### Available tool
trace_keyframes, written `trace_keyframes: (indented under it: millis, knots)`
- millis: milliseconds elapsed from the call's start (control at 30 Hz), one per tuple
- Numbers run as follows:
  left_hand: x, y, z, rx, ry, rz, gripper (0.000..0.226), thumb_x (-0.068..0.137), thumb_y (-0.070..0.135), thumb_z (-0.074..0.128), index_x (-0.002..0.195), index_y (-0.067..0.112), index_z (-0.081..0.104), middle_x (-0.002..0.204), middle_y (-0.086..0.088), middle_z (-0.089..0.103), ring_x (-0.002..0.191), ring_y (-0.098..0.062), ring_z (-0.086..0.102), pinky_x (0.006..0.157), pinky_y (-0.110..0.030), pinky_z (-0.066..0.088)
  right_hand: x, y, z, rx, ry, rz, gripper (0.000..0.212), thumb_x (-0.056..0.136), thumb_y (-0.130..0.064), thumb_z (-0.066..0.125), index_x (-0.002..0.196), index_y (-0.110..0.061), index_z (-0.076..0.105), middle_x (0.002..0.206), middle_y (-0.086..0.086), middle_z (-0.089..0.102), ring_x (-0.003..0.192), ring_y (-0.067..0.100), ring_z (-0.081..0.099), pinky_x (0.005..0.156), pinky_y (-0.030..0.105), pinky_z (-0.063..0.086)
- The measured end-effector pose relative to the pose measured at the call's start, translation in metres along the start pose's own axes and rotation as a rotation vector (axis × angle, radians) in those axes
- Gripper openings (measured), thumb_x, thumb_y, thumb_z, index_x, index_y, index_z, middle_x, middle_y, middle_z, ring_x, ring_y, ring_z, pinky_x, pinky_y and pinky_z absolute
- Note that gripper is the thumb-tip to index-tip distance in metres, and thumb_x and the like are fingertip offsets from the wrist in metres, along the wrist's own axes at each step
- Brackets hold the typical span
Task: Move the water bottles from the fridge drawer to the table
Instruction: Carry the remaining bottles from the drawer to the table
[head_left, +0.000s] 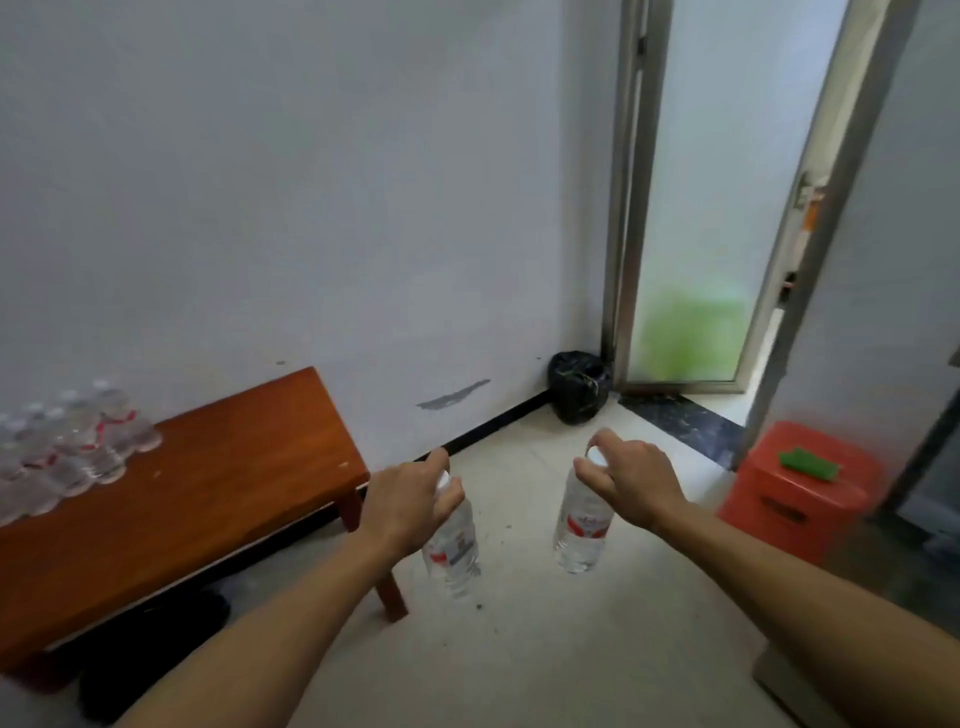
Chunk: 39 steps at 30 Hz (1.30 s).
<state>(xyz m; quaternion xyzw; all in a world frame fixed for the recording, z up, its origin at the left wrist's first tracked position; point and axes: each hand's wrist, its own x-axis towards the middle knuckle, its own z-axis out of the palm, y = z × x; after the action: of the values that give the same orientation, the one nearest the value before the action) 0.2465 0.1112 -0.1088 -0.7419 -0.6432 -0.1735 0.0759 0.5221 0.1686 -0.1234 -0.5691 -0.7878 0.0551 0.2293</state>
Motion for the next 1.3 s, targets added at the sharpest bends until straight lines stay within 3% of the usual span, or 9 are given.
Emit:
trace_keyframes:
  millis: [100,200,300,367,567,800,933,1067,1300]
  knots:
    - [-0.025,-0.087,-0.015,0.088,-0.022,-0.114,0.026,0.09,0.049,0.041,0.086,0.026,0.05,0.066,0.003,0.061,0.055,-0.016,0.057,0.056,-0.036,0.053,0.026,-0.077,0.045,0.032,-0.057,-0.09,0.036,0.093,-0.05,0.048,0.103,-0.017,0.054,0.086,0.006,0.068,0.073,0.025,0.06,0.062,0.032,0.046]
    - [-0.047,-0.156,-0.032,0.123,-0.046,-0.19,0.023,0.092,0.047,0.043,0.083,0.026,0.047,0.062,0.005,0.056,0.051,-0.013,0.054,0.053,-0.036,0.052,0.052,-0.146,0.076,0.061,-0.12,-0.172,0.035,0.093,-0.05,0.047,0.103,-0.018,0.052,0.081,0.001,0.06,0.069,0.019,0.055,0.056,0.023,0.037]
    - [-0.068,-0.21,-0.047,0.154,-0.029,-0.297,0.022,0.094,0.041,0.046,0.084,0.022,0.048,0.06,0.006,0.05,0.05,-0.014,0.049,0.047,-0.028,0.038,0.084,-0.208,0.101,0.071,-0.16,-0.285,0.032,0.094,-0.049,0.047,0.1,-0.018,0.05,0.079,-0.002,0.056,0.066,0.015,0.051,0.051,0.017,0.028]
    - [-0.081,-0.243,-0.05,0.167,-0.037,-0.374,0.022,0.094,0.042,0.045,0.086,0.021,0.049,0.061,0.005,0.052,0.051,-0.016,0.05,0.047,-0.027,0.032,0.105,-0.245,0.122,0.089,-0.2,-0.349,0.031,0.094,-0.052,0.046,0.097,-0.021,0.046,0.079,-0.004,0.058,0.064,0.011,0.052,0.05,0.016,0.032]
    - [-0.088,-0.343,-0.045,0.16,-0.088,-0.519,0.024,0.094,0.047,0.041,0.088,0.025,0.048,0.069,0.008,0.058,0.058,-0.011,0.056,0.055,-0.029,0.048,0.176,-0.333,0.207,0.102,-0.28,-0.515,0.039,0.093,-0.058,0.042,0.096,-0.02,0.049,0.076,0.0,0.063,0.065,0.015,0.06,0.059,0.028,0.051]
    - [-0.059,-0.458,-0.049,0.136,-0.113,-0.62,0.02,0.094,0.048,0.043,0.092,0.029,0.046,0.075,0.011,0.059,0.061,-0.005,0.056,0.055,-0.019,0.047,0.279,-0.436,0.283,0.12,-0.344,-0.639,0.03,0.093,-0.057,0.043,0.093,-0.027,0.041,0.065,-0.01,0.048,0.057,0.005,0.05,0.049,0.019,0.039]
    - [-0.044,-0.516,-0.056,0.081,-0.052,-0.709,0.02,0.093,0.048,0.046,0.091,0.029,0.044,0.075,0.011,0.057,0.062,-0.006,0.056,0.05,-0.018,0.036,0.326,-0.486,0.31,0.1,-0.348,-0.679,0.031,0.094,-0.056,0.043,0.097,-0.025,0.04,0.065,-0.012,0.043,0.054,0.003,0.044,0.046,0.019,0.032]
    - [-0.028,-0.579,-0.051,0.035,-0.043,-0.724,0.017,0.093,0.046,0.049,0.093,0.03,0.045,0.081,0.012,0.059,0.067,-0.004,0.057,0.055,-0.016,0.042,0.36,-0.525,0.342,0.112,-0.367,-0.686,0.03,0.096,-0.051,0.045,0.099,-0.021,0.043,0.065,-0.012,0.038,0.052,0.002,0.036,0.046,0.019,0.021]
    - [0.005,-0.713,-0.028,-0.03,-0.127,-0.619,0.02,0.093,0.046,0.049,0.099,0.026,0.051,0.092,0.008,0.062,0.077,-0.007,0.06,0.069,-0.028,0.054,0.418,-0.597,0.42,0.084,-0.417,-0.544,0.037,0.095,-0.053,0.046,0.11,-0.019,0.051,0.082,-0.007,0.056,0.065,0.004,0.053,0.051,0.016,0.036]
